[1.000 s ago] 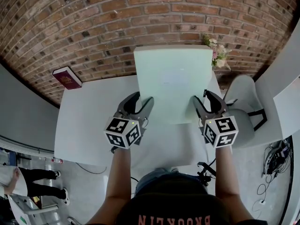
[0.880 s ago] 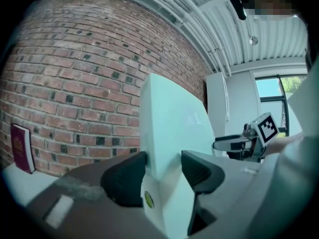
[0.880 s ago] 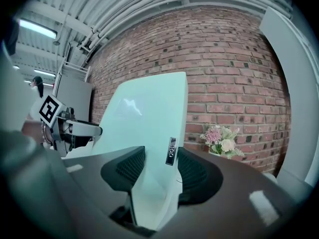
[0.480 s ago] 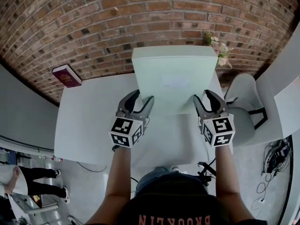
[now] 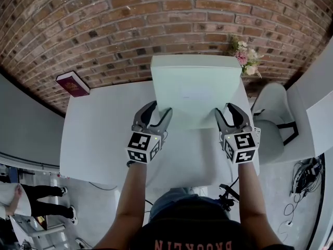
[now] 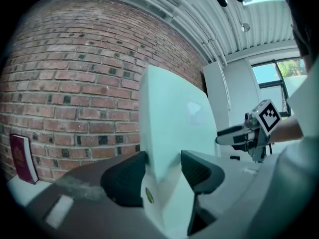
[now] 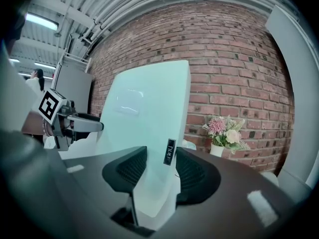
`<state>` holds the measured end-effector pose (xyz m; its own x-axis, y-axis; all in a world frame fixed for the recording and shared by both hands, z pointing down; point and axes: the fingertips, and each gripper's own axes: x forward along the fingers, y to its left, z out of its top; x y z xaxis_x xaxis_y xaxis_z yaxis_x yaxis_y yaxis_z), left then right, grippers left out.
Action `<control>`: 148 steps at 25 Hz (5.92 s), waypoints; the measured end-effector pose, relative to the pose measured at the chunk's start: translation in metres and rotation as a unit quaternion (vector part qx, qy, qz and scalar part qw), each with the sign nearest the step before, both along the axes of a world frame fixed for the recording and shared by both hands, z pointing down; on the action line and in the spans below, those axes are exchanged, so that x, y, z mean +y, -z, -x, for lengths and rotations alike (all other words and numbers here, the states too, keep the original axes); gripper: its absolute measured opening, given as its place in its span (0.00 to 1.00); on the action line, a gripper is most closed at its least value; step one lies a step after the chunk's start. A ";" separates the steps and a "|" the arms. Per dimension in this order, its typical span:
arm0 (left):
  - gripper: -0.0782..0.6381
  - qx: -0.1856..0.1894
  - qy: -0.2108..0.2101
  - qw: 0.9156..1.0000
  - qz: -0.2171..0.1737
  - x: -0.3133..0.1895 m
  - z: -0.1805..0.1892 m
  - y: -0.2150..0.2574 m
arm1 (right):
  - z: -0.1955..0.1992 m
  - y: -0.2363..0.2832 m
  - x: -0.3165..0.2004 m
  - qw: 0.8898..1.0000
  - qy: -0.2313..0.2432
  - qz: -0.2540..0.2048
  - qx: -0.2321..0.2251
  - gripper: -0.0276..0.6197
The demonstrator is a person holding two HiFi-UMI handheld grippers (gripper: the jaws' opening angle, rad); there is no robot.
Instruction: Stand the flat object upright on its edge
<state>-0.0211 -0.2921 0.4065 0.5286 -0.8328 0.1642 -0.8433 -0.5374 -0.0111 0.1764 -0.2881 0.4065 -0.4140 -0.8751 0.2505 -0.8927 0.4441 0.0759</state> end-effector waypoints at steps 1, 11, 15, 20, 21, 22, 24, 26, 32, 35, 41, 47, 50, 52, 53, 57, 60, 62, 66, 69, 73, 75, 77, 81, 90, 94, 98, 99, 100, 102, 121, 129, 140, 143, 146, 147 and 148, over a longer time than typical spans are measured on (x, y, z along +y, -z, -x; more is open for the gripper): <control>0.43 -0.003 0.001 1.000 0.000 -0.003 0.000 -0.003 | 0.000 -0.003 -0.003 1.000 -0.001 0.003 0.001 0.31; 0.43 -0.018 0.012 1.000 0.008 -0.023 0.001 -0.038 | 0.001 -0.035 -0.023 1.000 -0.009 0.026 0.008 0.29; 0.43 -0.023 0.013 1.000 0.008 -0.029 -0.001 -0.049 | 0.000 -0.046 -0.030 0.999 -0.014 0.035 0.016 0.29; 0.43 -0.024 0.012 1.000 0.005 -0.035 -0.005 -0.062 | -0.004 -0.059 -0.035 0.999 -0.020 0.042 0.018 0.29; 0.42 -0.023 0.011 1.000 0.004 -0.036 -0.005 -0.064 | -0.005 -0.062 -0.035 0.999 -0.021 0.044 0.018 0.29; 0.42 -0.023 0.010 1.000 0.004 -0.037 -0.006 -0.067 | -0.006 -0.066 -0.036 0.998 -0.023 0.047 0.019 0.28; 0.42 -0.025 0.008 1.000 0.002 -0.039 -0.008 -0.073 | -0.008 -0.072 -0.037 0.998 -0.025 0.052 0.020 0.28; 0.42 -0.032 0.008 0.999 -0.001 -0.041 -0.009 -0.079 | -0.010 -0.079 -0.037 0.998 -0.027 0.057 0.021 0.28; 0.43 -0.050 0.005 0.999 -0.002 -0.042 -0.012 -0.096 | -0.015 -0.098 -0.037 0.996 -0.035 0.073 0.021 0.27; 0.43 -0.049 0.006 0.999 0.006 -0.043 -0.011 -0.103 | -0.014 -0.098 -0.037 0.997 -0.033 0.071 0.017 0.26; 0.43 -0.043 0.005 0.999 0.017 -0.042 -0.009 -0.106 | -0.013 -0.098 -0.036 0.997 -0.031 0.070 0.015 0.26; 0.43 -0.043 -0.008 0.999 0.029 -0.035 -0.012 -0.109 | -0.013 -0.100 -0.032 0.997 -0.031 0.075 0.017 0.26; 0.43 -0.045 -0.011 0.998 0.035 -0.033 -0.012 -0.110 | -0.013 -0.102 -0.030 0.996 -0.031 0.079 0.020 0.26; 0.43 -0.048 -0.015 0.998 0.035 -0.031 -0.012 -0.110 | -0.014 -0.102 -0.028 0.996 -0.030 0.081 0.023 0.26; 0.43 -0.049 -0.017 0.998 0.036 -0.030 -0.013 -0.110 | -0.014 -0.103 -0.028 0.996 -0.030 0.082 0.026 0.26; 0.43 -0.061 -0.014 0.997 0.045 -0.028 -0.011 -0.113 | -0.015 -0.104 -0.027 0.995 -0.030 0.085 0.030 0.26; 0.43 -0.070 -0.017 0.996 0.054 -0.026 -0.010 -0.115 | -0.015 -0.105 -0.026 0.995 -0.031 0.089 0.031 0.26; 0.43 -0.072 -0.021 0.995 0.061 -0.026 -0.011 -0.118 | -0.015 -0.105 -0.027 0.995 -0.032 0.091 0.033 0.26; 0.42 -0.088 -0.026 0.993 0.071 -0.023 -0.011 -0.123 | -0.017 -0.104 -0.027 0.994 -0.038 0.093 0.036 0.28; 0.43 -0.084 -0.023 0.994 0.071 -0.019 -0.010 -0.122 | -0.017 -0.102 -0.026 0.994 -0.045 0.092 0.037 0.27; 0.43 -0.083 -0.016 0.994 0.068 -0.014 -0.008 -0.119 | -0.021 -0.099 -0.022 0.994 -0.051 0.087 0.033 0.27; 0.42 -0.080 -0.011 0.995 0.065 -0.011 -0.008 -0.116 | -0.023 -0.095 -0.018 0.995 -0.048 0.084 0.029 0.27; 0.43 -0.073 -0.006 0.996 0.060 -0.008 -0.009 -0.110 | -0.024 -0.091 -0.013 0.995 -0.046 0.081 0.027 0.27; 0.42 -0.054 0.017 0.997 0.055 0.002 -0.006 -0.095 | -0.026 -0.082 -0.001 0.996 -0.038 0.072 0.025 0.27; 0.38 -0.003 0.060 0.998 0.036 0.036 -0.005 -0.060 | -0.024 -0.045 0.033 0.999 -0.011 0.034 0.014 0.21; 0.33 0.011 0.064 0.998 0.024 0.051 -0.008 -0.044 | -0.024 -0.028 0.050 1.000 -0.005 0.010 0.004 0.13; 0.24 0.029 0.080 0.996 0.010 0.069 -0.008 -0.028 | -0.027 -0.009 0.069 1.000 -0.001 -0.016 -0.011 0.04; 0.21 0.031 0.083 0.996 0.005 0.074 -0.008 -0.024 | -0.027 -0.005 0.074 1.000 0.001 -0.022 -0.014 0.04; 0.16 0.031 0.084 0.996 0.001 0.079 -0.009 -0.020 | -0.027 -0.001 0.079 0.999 0.004 -0.026 -0.017 0.04; 0.11 0.028 0.085 0.996 -0.005 0.087 -0.010 -0.013 | -0.028 0.006 0.087 0.999 0.007 -0.035 -0.022 0.04; 0.11 0.027 0.088 0.993 -0.071 0.112 -0.007 0.070 | -0.014 0.087 0.130 0.994 0.012 -0.090 -0.053 0.04; 0.11 0.024 0.079 0.992 -0.096 0.123 -0.004 0.111 | -0.011 0.118 0.141 0.993 -0.009 -0.104 -0.056 0.04; 0.11 0.035 0.069 0.992 -0.095 0.128 0.004 0.120 | -0.003 0.139 0.153 0.992 -0.002 -0.119 -0.042 0.04; 0.11 0.031 0.064 0.993 -0.096 0.131 0.002 0.120 | -0.003 0.140 0.155 0.992 -0.005 -0.120 -0.043 0.04; 0.11 0.028 0.061 0.993 -0.099 0.134 0.005 0.124 | 0.004 0.140 0.156 0.992 -0.004 -0.121 -0.042 0.04; 0.11 0.028 0.061 0.993 -0.101 0.134 0.007 0.125 | 0.006 0.140 0.157 0.992 -0.004 -0.122 -0.041 0.04; 0.11 0.028 0.060 0.993 -0.102 0.135 0.008 0.127 | 0.008 0.140 0.157 0.992 -0.004 -0.123 -0.040 0.04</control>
